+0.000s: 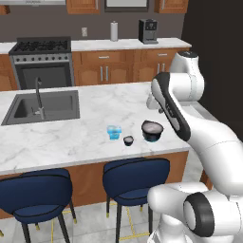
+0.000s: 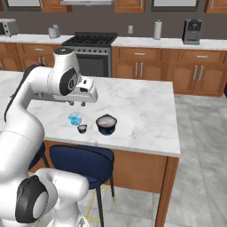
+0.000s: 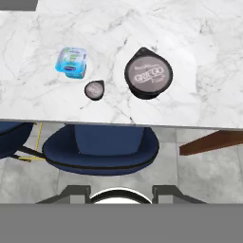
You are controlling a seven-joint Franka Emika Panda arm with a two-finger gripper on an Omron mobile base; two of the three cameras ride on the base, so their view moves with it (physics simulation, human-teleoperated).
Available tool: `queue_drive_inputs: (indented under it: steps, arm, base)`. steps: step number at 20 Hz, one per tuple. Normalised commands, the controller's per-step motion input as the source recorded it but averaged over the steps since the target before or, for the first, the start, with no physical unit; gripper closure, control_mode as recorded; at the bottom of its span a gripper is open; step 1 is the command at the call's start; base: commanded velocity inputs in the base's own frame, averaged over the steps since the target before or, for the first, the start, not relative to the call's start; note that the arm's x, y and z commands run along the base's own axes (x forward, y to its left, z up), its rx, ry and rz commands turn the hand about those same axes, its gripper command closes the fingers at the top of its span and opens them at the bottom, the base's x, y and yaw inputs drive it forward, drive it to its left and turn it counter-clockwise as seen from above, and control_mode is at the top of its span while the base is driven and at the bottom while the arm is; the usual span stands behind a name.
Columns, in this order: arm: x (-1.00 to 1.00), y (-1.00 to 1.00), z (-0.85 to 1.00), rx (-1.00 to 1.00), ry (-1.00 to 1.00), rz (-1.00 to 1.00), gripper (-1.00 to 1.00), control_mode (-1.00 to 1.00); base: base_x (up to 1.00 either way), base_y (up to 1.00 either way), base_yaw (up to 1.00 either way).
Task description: Stack the yogurt containers by placing the smaller containers on top of the larger containers.
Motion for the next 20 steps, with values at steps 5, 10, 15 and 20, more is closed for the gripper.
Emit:
queue_drive_inputs:
  steps: [5, 10, 15, 20]
  arm:
    - [0.00, 0.00, -0.03, 0.00, 0.00, 0.00, -1.00, -1.00]
    - [0.00, 0.07, -0.23, 0.00, 0.00, 0.00, -1.00, -1.00]
    - [0.00, 0.19, -0.18, -0.01, 0.00, -0.01, -1.00, -1.00]
    - [0.00, 0.37, -0.09, -0.03, 0.00, -0.04, -1.00, -1.00]
  base:
    - [0.00, 0.00, 0.00]
    - [0.00, 0.00, 0.00]
    - [0.00, 0.00, 0.00]
    - [0.00, 0.00, 0.00]
